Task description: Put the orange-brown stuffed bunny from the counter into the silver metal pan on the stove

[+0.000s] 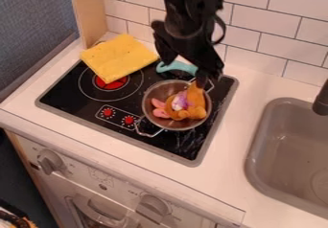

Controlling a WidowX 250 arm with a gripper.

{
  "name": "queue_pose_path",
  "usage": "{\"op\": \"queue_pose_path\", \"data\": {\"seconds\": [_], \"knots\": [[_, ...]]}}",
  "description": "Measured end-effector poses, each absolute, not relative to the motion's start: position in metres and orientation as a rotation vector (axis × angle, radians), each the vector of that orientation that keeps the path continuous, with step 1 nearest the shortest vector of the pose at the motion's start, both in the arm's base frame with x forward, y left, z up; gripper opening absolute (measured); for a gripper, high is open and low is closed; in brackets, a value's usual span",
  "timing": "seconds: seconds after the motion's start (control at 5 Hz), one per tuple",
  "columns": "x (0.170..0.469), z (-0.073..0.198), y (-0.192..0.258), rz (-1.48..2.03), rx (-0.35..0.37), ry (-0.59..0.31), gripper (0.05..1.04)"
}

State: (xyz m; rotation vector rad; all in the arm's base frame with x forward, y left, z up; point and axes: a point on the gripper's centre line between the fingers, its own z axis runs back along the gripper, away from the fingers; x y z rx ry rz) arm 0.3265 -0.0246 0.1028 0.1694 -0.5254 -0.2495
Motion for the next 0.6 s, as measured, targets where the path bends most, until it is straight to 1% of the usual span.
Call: {"op": "queue_pose_path", "data": {"seconds": [0.2, 0.4, 0.6], "knots": [[0.324, 0.133, -0.024, -0.245, 0.17, -0.605, 1.001], [0.316, 0.147, -0.028, -0.253, 0.171, -0.629, 1.001], [0.316, 0.148, -0.028, -0.256, 0.171, -0.632, 1.001]]}}
